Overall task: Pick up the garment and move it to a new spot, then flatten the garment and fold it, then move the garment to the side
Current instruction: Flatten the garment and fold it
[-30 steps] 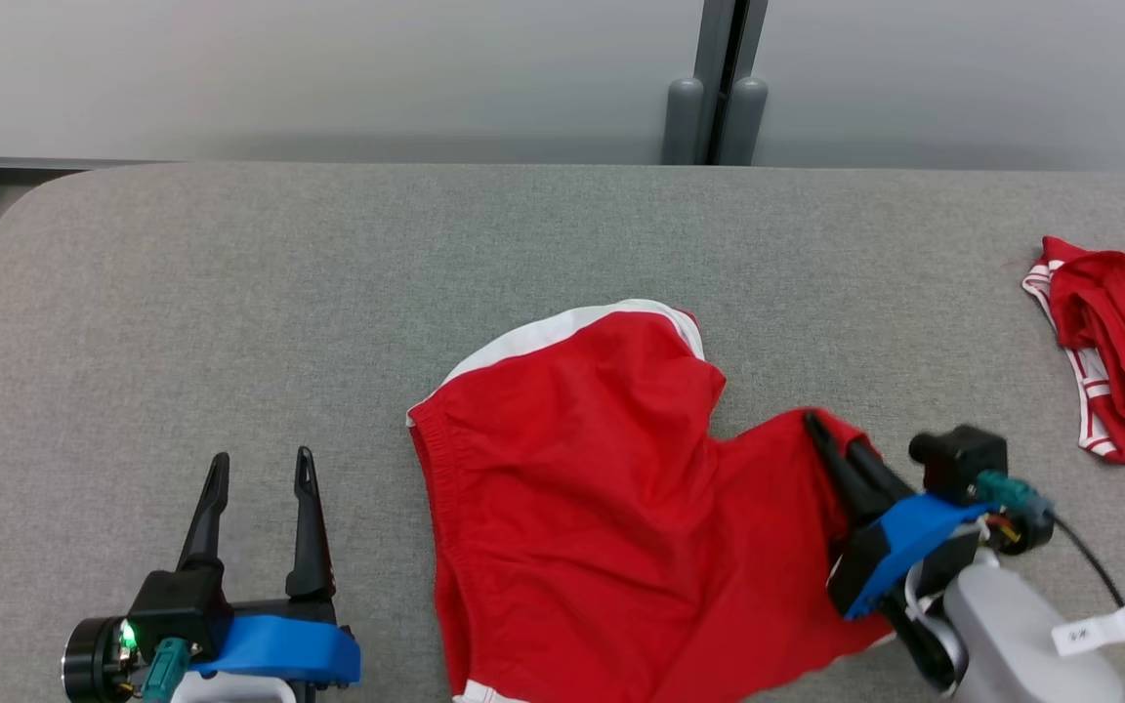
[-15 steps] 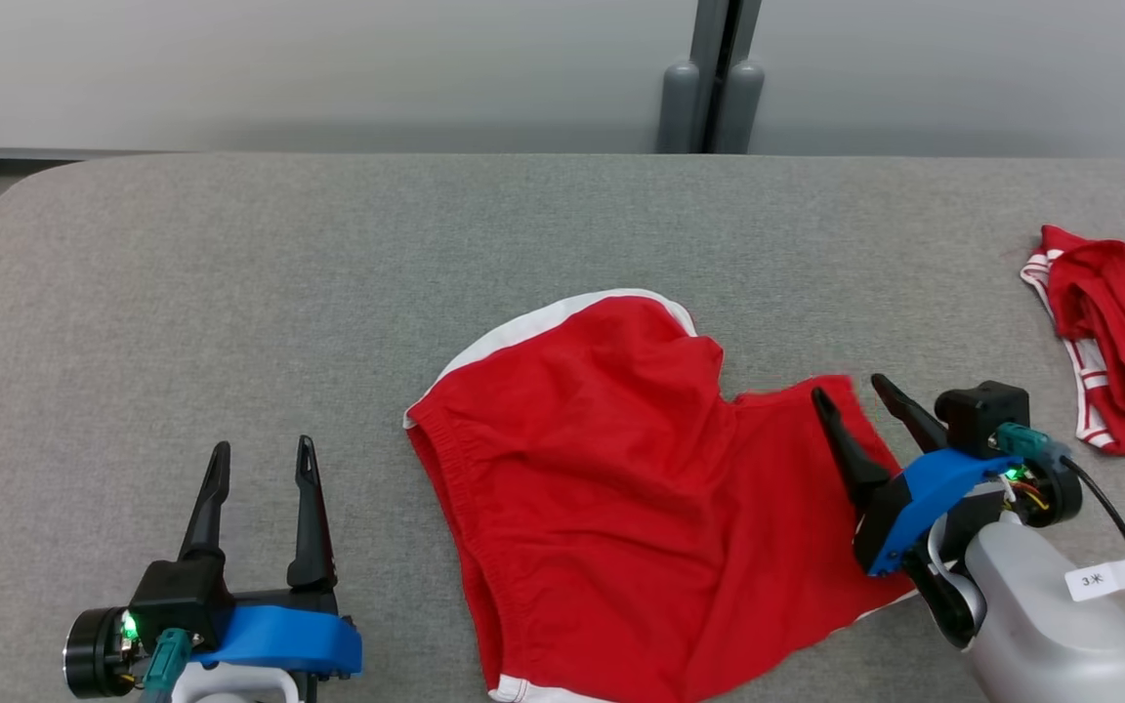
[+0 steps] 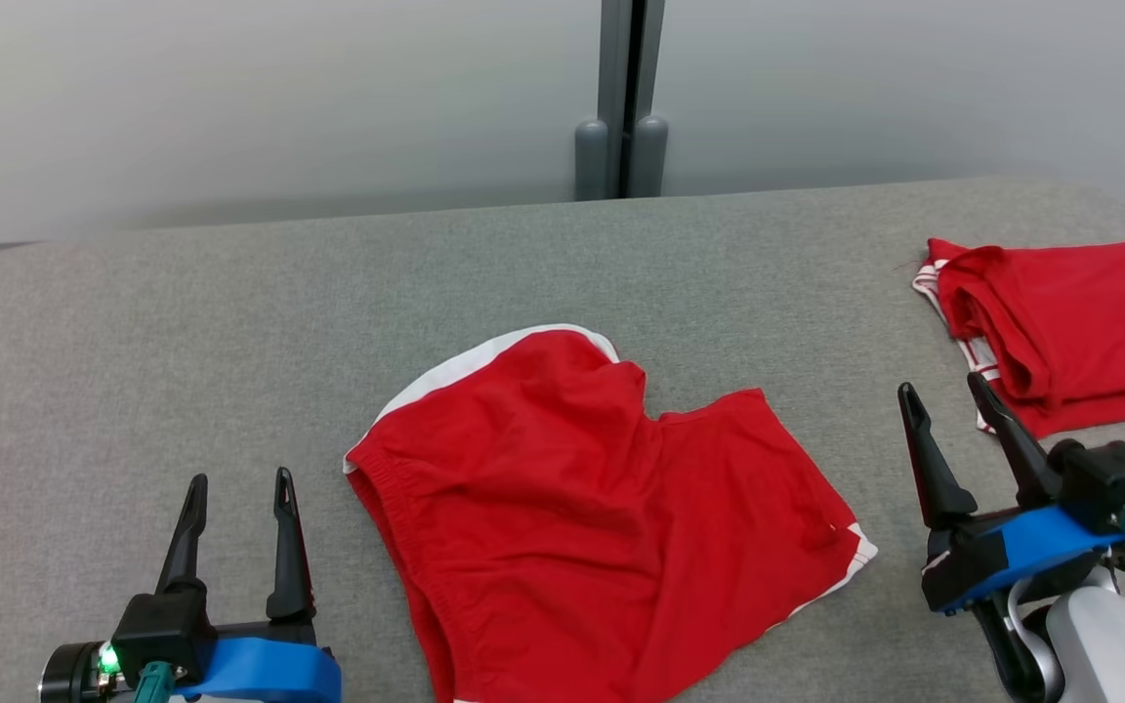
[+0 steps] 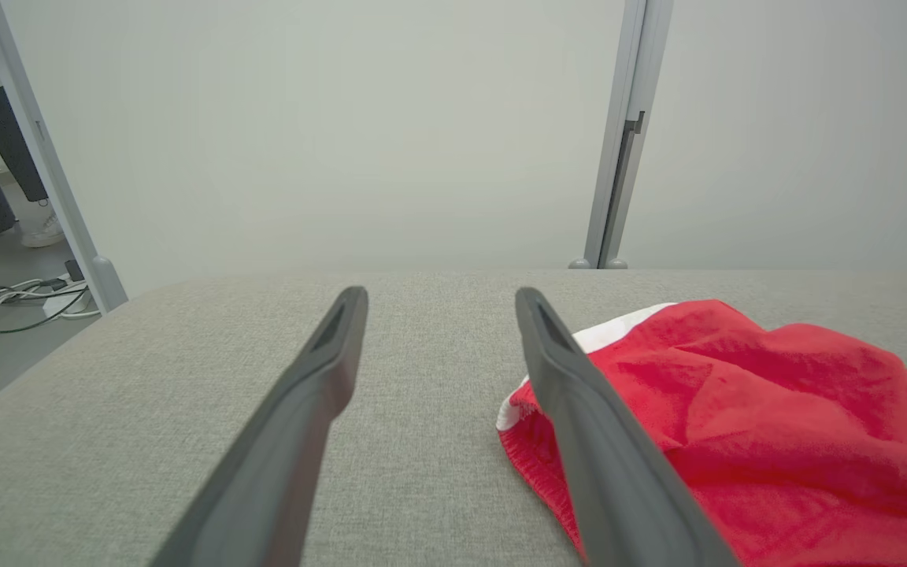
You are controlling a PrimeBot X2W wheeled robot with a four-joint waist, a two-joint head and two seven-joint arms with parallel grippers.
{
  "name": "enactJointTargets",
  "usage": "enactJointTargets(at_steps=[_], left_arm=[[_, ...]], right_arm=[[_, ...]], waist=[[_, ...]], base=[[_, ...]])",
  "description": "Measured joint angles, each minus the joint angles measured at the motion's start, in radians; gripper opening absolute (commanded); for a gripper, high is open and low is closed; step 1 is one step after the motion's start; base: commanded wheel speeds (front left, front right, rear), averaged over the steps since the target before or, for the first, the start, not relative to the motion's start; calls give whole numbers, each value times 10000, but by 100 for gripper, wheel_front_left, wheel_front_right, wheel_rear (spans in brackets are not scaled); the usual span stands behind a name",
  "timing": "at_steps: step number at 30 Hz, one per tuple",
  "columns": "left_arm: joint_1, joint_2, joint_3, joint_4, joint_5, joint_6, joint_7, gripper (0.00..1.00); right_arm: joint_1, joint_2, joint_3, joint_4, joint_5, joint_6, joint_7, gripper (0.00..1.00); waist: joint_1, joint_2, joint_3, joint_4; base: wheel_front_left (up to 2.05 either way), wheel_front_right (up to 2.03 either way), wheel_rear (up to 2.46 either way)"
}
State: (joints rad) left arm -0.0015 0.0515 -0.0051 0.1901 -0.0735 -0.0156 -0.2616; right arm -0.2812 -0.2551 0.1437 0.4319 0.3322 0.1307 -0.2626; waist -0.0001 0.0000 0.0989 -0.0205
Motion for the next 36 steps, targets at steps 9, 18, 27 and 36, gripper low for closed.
enactJointTargets(at_steps=[9,18,27,36], left_arm=[[325,2,117,-65,205,-29,-2,100],[793,50,257,-71,297,-27,0,100],[861,56,295,-33,330,-23,-2,100],[861,56,130,10,385,-130,-2,100]], right_arm=[[1537,803,-717,-1904,-953,0,0,100],[2940,1455,-918,-2452,-1515,0,0,100],[3225,1601,-1074,-2525,-1685,0,0,100],[3211,1620,-1116,-2286,-1760,0,-2,100]], waist=[[-1,0,-520,-152],[-1,-1,-849,-63],[0,-1,-905,17],[0,0,-891,86]], base=[[0,0,0],[0,0,0],[0,0,0],[0,0,0]])
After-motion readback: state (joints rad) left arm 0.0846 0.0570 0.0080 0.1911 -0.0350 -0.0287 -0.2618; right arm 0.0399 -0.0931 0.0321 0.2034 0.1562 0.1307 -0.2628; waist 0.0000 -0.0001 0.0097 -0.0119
